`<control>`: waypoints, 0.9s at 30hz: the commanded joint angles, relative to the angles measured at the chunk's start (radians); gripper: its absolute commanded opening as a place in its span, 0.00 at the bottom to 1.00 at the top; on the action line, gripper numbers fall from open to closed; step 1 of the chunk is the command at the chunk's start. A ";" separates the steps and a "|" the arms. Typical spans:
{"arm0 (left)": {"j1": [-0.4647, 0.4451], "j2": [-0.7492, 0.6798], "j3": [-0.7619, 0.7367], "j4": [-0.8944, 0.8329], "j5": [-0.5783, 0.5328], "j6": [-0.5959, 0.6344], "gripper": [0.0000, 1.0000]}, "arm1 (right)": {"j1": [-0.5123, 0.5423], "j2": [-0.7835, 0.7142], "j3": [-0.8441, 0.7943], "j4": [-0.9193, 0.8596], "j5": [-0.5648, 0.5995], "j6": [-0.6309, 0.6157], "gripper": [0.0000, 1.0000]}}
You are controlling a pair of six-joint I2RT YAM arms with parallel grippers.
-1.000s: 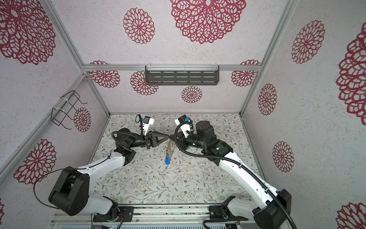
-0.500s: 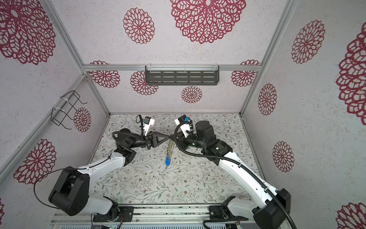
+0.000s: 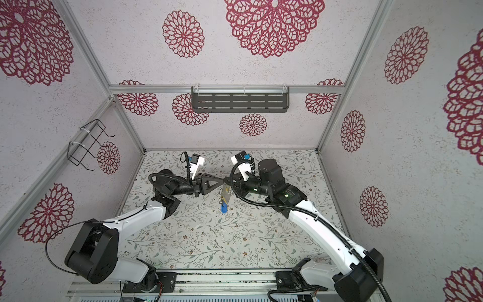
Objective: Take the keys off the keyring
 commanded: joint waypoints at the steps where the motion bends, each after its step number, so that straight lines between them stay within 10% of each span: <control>1: -0.011 0.014 0.016 0.008 0.013 0.007 0.15 | 0.010 -0.007 0.022 0.086 -0.003 0.023 0.00; 13: -0.013 0.007 0.017 0.015 0.023 0.006 0.00 | 0.018 -0.012 0.005 0.085 0.036 0.038 0.00; 18: -0.006 -0.013 0.019 0.015 0.022 0.001 0.00 | 0.005 -0.092 -0.054 0.091 0.073 0.054 0.36; 27: -0.001 -0.025 0.047 0.008 0.033 -0.012 0.00 | -0.066 -0.158 -0.122 0.110 -0.053 0.100 0.35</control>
